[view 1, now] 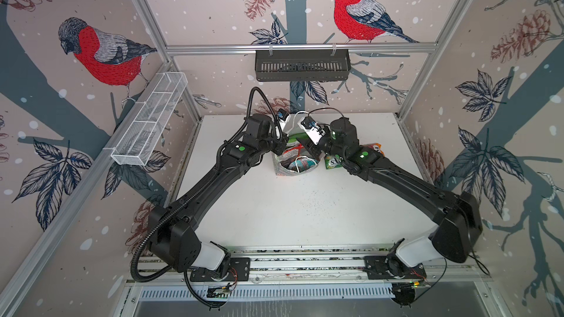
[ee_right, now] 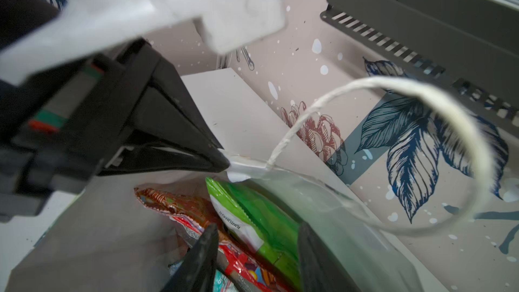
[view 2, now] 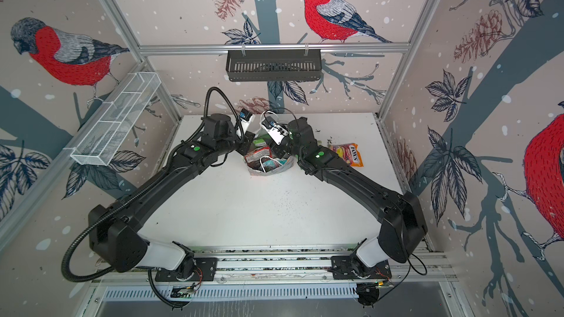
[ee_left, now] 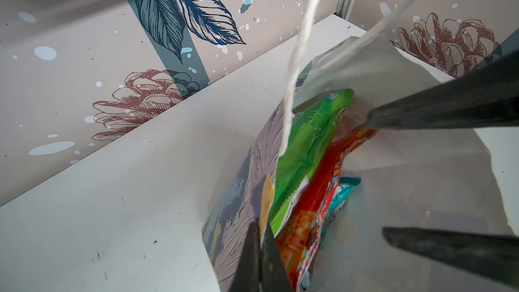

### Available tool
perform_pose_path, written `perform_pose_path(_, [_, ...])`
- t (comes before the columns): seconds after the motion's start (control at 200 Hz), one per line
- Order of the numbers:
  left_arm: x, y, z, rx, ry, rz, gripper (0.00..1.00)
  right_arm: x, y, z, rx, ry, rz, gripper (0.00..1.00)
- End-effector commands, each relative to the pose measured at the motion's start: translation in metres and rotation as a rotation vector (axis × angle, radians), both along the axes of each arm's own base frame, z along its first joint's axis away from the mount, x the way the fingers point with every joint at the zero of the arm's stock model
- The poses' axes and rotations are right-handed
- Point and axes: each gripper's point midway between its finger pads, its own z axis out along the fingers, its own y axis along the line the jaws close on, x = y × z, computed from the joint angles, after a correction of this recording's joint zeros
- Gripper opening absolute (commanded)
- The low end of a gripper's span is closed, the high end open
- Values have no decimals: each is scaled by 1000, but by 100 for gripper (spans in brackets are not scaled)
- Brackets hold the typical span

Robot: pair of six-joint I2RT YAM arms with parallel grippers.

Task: Take the snacks out of the paper bag
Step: Pick up the snack from the paper bag.

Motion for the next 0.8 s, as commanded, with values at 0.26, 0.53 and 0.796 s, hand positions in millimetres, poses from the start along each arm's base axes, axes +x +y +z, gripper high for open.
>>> perform_pose_path(0.26, [0, -5, 21, -33, -65, -29, 0, 9, 19, -23, -60, 41, 98, 54])
perform_pose_path(0.53, [0, -4, 21, -30, -68, -26, 0, 17, 23, -35, -78, 76, 138, 57])
perform_pose_path(0.796, [0, -3, 22, -26, -74, -20, 0, 24, 26, -42, -101, 88, 151, 57])
